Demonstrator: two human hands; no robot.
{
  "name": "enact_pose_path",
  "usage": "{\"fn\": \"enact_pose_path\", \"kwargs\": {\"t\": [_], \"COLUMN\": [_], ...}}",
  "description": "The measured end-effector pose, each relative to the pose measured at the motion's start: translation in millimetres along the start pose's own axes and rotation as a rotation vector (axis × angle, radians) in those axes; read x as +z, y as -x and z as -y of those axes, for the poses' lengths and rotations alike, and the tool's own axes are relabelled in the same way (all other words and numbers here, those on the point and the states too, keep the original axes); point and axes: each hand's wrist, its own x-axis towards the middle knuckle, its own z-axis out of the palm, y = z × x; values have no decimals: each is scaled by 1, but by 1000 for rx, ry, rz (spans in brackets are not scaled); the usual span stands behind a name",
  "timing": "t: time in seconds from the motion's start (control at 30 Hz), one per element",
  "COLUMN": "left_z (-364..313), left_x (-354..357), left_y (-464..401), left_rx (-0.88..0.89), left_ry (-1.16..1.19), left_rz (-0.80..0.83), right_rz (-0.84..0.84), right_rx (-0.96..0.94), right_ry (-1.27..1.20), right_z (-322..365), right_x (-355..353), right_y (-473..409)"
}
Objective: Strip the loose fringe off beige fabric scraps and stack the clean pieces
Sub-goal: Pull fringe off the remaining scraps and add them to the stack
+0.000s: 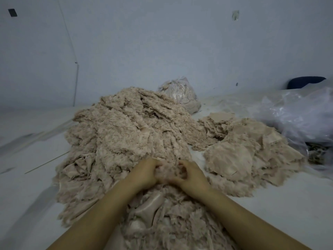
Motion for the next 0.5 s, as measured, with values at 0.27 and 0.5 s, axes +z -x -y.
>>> {"fn": "enact_pose_path", "kwargs": {"t": [0.27,0.5], "left_z": [5,-18], "left_x": [-14,-5], "left_y": [1,-1], "left_rx": [44,223], "left_ry": [300,462], "left_rz": [-39,-127], "right_rz": [-151,-23], "right_rx": [-139,-235], "right_ry": [-292,-268], "right_z": [-6,5], "right_x": [-17,-23], "right_y": [-1,0]}}
